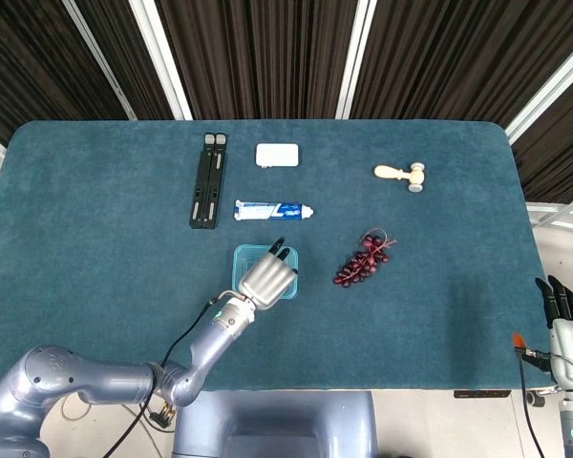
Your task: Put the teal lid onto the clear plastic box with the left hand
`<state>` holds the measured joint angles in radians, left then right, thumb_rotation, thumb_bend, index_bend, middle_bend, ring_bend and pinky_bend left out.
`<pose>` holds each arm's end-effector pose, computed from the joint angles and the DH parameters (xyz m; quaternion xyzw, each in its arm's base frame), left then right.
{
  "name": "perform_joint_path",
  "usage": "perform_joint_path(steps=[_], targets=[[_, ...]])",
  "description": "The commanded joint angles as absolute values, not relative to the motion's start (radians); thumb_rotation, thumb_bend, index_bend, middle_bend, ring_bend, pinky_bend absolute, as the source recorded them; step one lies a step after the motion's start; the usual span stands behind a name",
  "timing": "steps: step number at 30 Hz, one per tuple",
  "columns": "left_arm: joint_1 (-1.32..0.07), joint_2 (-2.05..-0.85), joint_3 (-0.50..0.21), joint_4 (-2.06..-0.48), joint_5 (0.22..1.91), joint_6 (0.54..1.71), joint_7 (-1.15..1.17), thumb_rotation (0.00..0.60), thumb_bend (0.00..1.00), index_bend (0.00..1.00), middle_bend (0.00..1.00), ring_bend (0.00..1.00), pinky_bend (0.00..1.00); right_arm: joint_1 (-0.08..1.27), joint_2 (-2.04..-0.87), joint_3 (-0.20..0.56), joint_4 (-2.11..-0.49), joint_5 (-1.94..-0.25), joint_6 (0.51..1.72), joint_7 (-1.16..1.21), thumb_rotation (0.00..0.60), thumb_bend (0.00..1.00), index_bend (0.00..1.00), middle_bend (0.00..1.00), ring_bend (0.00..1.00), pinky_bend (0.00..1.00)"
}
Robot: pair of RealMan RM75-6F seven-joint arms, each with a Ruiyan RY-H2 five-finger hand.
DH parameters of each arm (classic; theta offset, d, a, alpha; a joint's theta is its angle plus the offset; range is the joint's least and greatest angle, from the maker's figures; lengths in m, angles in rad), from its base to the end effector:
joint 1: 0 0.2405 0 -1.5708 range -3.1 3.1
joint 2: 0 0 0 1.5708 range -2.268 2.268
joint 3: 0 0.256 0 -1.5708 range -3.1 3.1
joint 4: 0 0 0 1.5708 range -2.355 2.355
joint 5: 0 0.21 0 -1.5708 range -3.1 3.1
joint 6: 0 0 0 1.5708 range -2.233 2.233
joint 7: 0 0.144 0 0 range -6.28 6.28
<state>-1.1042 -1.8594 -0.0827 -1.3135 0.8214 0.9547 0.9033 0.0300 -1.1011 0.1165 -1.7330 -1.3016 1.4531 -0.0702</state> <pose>-0.0473 0.3328 -0.1203 -0.8638 -0.1641 -0.2580 0.4004 -0.3202 -0.1733 0.1673 0.5130 -0.4503 0.3575 0.6374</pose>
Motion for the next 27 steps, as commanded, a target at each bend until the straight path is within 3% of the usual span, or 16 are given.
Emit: perform_joint_path(steps=[1,11,18,23,27], targets=[[-1.1,-1.864,-0.082,-1.305,0.827,0.951,0.899,0.6,0.52,0.7,0.56,0.2,0.1,0.03,-1.101,0.116,-1.733,-1.302,1.453,-0.07,0.6,0.36,0.05,0.0,0.0,0.0],[-1.085,-1.856,-0.093,-1.308,0.849,0.954,0.884,0.6,0.52,0.7,0.56,0.2,0.1,0.03,-1.101,0.116,-1.733,-1.303,1.454,-0.07,0.6,0.36,0.05,0.0,0.0,0.0],[-1.076,-1.8,-0.138,-1.388,0.877,0.988,0.851,0.6,0.52,0.7,0.56,0.2,0.1,0.03,-1.103,0.117,-1.73,-1.305,1.456,-0.071,0.6,0.36,0.05,0.0,0.0,0.0],[-1.064,-1.732,-0.18,-1.482,0.903,1.029,0.823,0.6,0.51,0.62,0.53,0.2,0.1,0.03,-1.105,0.117,-1.726,-1.308,1.458,-0.071,0.6,0.36,0.05,0.0,0.0,0.0],[-1.044,-1.659,-0.209,-1.573,0.917,1.082,0.818,0.6,0.46,0.48,0.43,0.17,0.1,0.03,-1.107,0.117,-1.723,-1.312,1.461,-0.073,0.6,0.36,0.05,0.0,0.0,0.0]])
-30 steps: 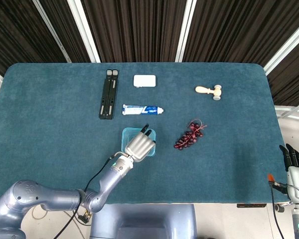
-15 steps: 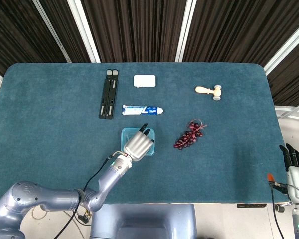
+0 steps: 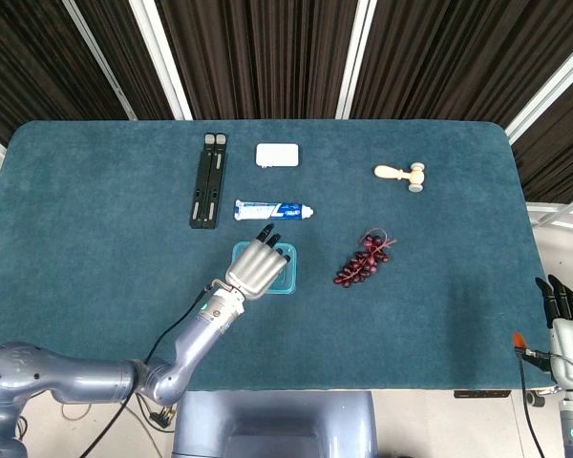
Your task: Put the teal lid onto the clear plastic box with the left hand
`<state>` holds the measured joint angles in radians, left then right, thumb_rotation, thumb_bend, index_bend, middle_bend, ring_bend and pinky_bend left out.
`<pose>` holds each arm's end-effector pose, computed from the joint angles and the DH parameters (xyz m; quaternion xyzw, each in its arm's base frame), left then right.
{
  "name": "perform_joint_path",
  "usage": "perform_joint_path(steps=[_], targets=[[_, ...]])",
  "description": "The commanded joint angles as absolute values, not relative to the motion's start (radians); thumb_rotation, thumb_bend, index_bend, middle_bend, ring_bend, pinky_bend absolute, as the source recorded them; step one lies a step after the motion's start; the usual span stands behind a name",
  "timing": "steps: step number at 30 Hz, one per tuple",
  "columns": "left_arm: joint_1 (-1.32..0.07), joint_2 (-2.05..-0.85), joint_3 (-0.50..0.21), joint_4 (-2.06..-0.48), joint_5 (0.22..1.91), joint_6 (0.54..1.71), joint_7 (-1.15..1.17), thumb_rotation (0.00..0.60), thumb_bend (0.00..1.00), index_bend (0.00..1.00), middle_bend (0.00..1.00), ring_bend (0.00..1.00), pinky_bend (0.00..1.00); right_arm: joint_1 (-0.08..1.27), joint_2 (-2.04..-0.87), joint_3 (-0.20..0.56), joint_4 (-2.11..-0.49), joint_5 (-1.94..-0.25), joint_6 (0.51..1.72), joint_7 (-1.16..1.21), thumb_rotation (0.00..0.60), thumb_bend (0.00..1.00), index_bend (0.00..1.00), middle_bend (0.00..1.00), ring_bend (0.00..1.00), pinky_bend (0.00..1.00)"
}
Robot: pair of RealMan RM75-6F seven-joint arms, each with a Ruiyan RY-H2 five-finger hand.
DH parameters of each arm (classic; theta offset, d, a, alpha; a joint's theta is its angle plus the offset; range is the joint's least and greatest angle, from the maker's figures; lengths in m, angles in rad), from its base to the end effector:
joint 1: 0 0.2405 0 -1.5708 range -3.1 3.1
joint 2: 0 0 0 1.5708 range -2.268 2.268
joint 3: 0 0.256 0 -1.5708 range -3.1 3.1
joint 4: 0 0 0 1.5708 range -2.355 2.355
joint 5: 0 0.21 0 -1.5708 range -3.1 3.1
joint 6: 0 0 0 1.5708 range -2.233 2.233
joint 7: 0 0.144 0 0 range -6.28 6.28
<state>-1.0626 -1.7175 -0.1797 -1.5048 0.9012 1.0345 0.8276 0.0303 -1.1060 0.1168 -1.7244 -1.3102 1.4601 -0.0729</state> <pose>-0.0241 0.3416 -0.0642 -0.8209 -0.1973 -0.3455 0.4097 -0.3201 -0.1738 0.1673 0.5153 -0.4443 0.3592 0.6388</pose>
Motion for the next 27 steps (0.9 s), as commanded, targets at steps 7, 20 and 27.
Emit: perform_joint_path(steps=[7,20,27], targets=[[-0.958,-1.469,-0.205,-1.775,0.953,1.203,0.827,0.6,0.31,0.25,0.19,0.04,0.07,0.031,-1.11,0.115,-1.714,-1.323,1.468,-0.08,0.6,0.36,0.05,0.0,0.0,0.0],[-0.52,-1.16,0.012,-1.828,1.237,1.567,0.411,0.6,0.23,0.2,0.08,0.0,0.02,0.037,-1.103,0.098,-1.686,-1.379,1.474,-0.105,0.6,0.36,0.04,0.0,0.0,0.0],[-0.322,-1.123,0.123,-1.733,1.356,1.689,0.179,0.6,0.22,0.19,0.07,0.0,0.02,0.043,-1.097,0.078,-1.681,-1.422,1.47,-0.122,0.6,0.36,0.04,0.0,0.0,0.0]])
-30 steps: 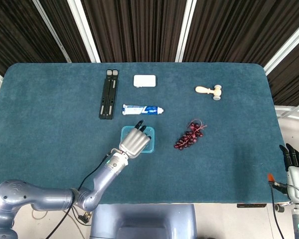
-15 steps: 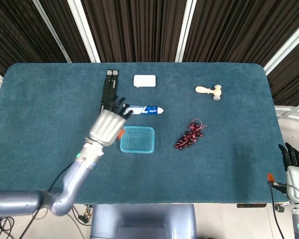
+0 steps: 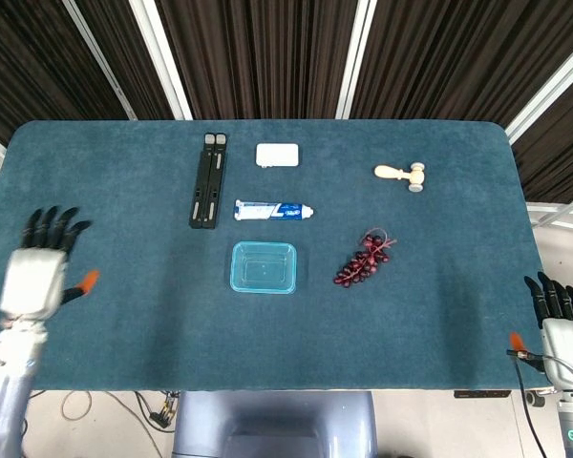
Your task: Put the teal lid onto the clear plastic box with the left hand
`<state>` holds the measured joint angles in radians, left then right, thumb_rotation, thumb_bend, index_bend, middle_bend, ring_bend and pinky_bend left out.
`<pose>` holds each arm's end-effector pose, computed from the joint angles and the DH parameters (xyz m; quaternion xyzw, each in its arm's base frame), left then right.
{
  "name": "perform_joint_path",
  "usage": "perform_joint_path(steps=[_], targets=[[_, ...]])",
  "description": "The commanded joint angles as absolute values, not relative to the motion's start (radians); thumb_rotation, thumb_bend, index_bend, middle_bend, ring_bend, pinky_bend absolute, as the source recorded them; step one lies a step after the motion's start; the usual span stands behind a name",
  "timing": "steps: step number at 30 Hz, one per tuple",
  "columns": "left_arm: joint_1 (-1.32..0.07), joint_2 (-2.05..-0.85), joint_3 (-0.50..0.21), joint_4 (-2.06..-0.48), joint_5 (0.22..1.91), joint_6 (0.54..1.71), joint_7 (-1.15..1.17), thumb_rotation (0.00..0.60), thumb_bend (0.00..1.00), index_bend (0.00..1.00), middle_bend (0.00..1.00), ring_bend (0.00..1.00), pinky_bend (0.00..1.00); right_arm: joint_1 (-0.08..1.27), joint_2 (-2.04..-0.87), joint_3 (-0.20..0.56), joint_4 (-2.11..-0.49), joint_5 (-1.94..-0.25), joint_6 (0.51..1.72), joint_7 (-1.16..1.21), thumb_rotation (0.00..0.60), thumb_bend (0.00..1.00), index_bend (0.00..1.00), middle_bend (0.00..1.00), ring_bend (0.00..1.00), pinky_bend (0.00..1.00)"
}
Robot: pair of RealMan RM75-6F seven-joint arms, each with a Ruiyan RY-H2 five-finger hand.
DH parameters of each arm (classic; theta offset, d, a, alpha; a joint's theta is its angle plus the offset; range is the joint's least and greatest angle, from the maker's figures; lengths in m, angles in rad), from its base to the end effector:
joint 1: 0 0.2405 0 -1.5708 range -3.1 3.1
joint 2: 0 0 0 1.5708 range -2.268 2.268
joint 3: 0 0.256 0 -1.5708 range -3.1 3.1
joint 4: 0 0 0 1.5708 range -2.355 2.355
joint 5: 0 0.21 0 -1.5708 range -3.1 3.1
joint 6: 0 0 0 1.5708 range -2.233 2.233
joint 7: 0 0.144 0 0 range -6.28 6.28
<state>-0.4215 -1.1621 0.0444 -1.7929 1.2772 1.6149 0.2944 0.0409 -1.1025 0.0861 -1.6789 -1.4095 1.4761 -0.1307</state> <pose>-0.2358 0.2464 0.1444 -0.6085 -0.3174 -0.4134 0.5984 -0.3161 -0.1734 0.1665 0.5704 -0.3909 0.3440 0.6352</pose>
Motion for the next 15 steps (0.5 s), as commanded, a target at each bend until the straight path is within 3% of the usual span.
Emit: perform_joint_path(steps=[1,8,15], targets=[[-0.295,-1.119,0.14,-1.716,1.367,1.699,0.152,0.6,0.22,0.19,0.07,0.0,0.02,0.045,-1.094,0.073,-1.682,-1.435,1.468,-0.115,0.6,0.36,0.04,0.0,0.0,0.0],[-0.188,-1.095,0.18,-1.679,1.399,1.706,-0.001,0.6,0.2,0.16,0.02,0.0,0.0,0.051,-1.092,0.059,-1.664,-1.489,1.478,-0.106,0.6,0.36,0.04,0.0,0.0,0.0],[-0.161,-1.093,0.168,-1.681,1.441,1.686,0.026,0.6,0.2,0.15,0.02,0.0,0.0,0.05,-1.107,0.057,-1.629,-1.533,1.512,-0.098,0.6,0.36,0.04,0.0,0.0,0.0]])
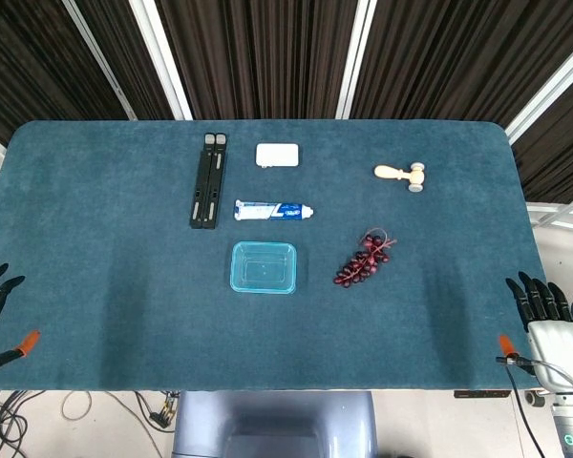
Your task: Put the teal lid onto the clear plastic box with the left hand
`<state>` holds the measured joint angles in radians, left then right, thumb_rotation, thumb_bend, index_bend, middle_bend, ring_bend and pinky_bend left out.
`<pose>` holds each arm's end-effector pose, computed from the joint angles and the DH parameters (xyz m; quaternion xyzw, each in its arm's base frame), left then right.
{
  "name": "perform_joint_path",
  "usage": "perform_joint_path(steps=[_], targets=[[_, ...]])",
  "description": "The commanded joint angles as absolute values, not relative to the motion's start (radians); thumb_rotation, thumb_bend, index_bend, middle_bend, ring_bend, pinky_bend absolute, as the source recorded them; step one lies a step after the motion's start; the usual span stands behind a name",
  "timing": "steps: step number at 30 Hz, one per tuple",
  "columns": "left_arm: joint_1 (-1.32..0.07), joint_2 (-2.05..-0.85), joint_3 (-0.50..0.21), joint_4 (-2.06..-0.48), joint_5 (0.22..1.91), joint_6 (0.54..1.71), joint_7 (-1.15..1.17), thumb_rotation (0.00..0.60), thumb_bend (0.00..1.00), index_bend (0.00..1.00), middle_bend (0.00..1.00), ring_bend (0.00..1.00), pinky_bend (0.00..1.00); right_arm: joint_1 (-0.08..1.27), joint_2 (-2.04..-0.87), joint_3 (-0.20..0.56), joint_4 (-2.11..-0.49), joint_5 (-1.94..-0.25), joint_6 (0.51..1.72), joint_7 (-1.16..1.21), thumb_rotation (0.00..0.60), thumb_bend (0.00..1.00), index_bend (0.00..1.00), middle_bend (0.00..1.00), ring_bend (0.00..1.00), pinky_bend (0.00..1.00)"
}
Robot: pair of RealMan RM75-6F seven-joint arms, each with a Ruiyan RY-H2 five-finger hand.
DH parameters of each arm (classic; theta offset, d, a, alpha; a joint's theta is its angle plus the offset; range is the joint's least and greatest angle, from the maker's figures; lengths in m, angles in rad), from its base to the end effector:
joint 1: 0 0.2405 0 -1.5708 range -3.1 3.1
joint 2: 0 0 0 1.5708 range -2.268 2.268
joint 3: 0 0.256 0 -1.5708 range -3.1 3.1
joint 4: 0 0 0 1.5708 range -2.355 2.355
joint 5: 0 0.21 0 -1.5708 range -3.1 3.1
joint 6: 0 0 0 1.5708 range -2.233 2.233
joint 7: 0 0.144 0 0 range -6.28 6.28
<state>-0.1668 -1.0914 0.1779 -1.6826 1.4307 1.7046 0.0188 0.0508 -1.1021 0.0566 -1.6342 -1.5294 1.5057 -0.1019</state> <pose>-0.3025 0.1575 0.1682 -0.5862 -0.3836 -0.3931 0.5956 -0.3082 -0.1716 0.1645 0.6092 -0.3542 0.3645 0.6088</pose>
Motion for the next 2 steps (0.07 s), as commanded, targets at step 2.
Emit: perform_joint_path(steps=[2], targets=[[-0.162,-1.099,0.156,-1.674,1.433,1.668,0.03,0.6,0.2,0.15,0.02,0.0,0.0,0.049,-1.11,0.058,-1.627,-1.531,1.514,-0.093,0.6,0.36,0.04,0.0,0.0,0.0]])
